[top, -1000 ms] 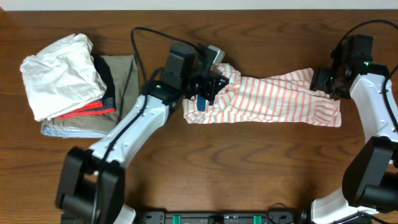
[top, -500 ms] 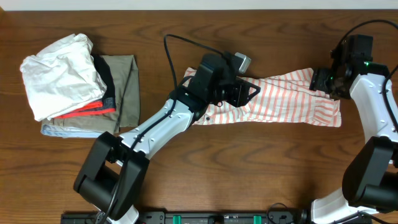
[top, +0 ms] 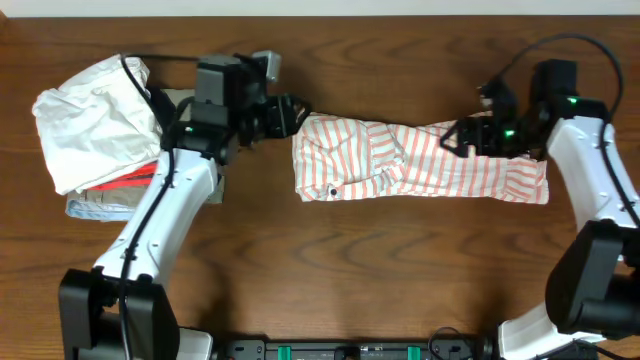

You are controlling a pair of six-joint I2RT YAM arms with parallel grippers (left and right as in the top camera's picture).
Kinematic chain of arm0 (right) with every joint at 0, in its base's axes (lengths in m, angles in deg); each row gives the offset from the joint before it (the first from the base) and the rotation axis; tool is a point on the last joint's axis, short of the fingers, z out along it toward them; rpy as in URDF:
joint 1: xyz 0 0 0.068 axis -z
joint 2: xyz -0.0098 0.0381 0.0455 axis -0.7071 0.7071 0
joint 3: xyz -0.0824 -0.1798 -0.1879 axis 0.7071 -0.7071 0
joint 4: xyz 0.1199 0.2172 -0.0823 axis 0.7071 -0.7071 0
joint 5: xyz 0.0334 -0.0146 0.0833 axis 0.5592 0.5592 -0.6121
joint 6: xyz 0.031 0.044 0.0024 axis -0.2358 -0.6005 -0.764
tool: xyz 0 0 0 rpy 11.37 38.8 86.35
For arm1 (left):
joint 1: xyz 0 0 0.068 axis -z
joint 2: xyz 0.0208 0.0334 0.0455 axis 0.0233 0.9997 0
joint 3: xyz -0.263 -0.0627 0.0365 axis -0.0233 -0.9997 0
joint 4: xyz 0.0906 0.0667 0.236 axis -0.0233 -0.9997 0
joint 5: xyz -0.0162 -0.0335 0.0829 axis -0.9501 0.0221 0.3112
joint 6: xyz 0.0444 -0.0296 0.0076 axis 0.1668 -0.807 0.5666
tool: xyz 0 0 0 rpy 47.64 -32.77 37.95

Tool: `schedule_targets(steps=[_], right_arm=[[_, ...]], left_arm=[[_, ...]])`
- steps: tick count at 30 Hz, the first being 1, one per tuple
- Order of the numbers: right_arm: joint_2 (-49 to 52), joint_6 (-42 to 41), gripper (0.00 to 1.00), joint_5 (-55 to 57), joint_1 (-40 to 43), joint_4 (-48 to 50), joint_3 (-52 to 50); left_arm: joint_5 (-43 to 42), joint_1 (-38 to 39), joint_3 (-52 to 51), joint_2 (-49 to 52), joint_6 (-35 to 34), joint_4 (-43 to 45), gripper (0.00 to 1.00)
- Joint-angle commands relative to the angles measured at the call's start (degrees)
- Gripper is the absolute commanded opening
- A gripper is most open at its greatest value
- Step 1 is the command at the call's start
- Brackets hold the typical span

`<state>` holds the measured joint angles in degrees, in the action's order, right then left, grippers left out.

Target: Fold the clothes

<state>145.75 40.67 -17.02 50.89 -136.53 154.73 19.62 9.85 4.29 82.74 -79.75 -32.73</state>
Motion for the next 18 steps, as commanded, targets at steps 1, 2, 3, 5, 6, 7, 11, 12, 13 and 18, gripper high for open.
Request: schedule_targets(steps=[1,2,3,5,6,7,11,12,13,18], right_arm=[[0.07,2.97,0.92,-5.35,-4.46,-0.09,0.07],[0.66,2.97,0.94,-5.33,-5.75,0.17,0.04],[1.36,2.95,0.95,-5.33,-6.95,0.61,0.02],[2.86,2.91,0.96,-5.35,-8.87,1.86,0.02],[3.87,2.86,0.96,-5.35,-9.92,2.69,0.02],[4.94,2.71,0.96,-5.38,-10.86,3.54,0.02],[8.61,2.27,0.96,-5.35,-13.31,6.86,0.02],[9.29,2.29,0.96,-5.35,-13.62,7.58,0.02],[9.92,2.25,0.96,-5.38,-13.88,8.48,0.02],[10.88,1.27,0.76,-5.62,-14.27,10.80,0.02]], left_arm=[[0.04,-0.24,-0.04,2.19,0.81,-1.97,0.46],[0.02,-0.07,-0.07,2.71,0.83,-1.95,0.46],[0.04,0.22,-0.07,3.41,1.27,-1.88,0.47],[0.28,0.66,-0.07,4.48,2.32,-1.90,0.47],[0.52,0.90,-0.09,4.98,2.51,-1.97,0.47],[0.87,1.14,-0.09,5.64,2.49,-1.99,0.47],[1.68,1.16,-0.09,8.17,2.56,-2.45,0.47],[2.21,1.16,-0.09,8.85,2.75,-2.71,0.47],[2.99,1.18,-0.09,9.51,2.75,-3.06,0.47],[3.43,1.18,-0.09,12.68,3.37,-3.26,0.47]])
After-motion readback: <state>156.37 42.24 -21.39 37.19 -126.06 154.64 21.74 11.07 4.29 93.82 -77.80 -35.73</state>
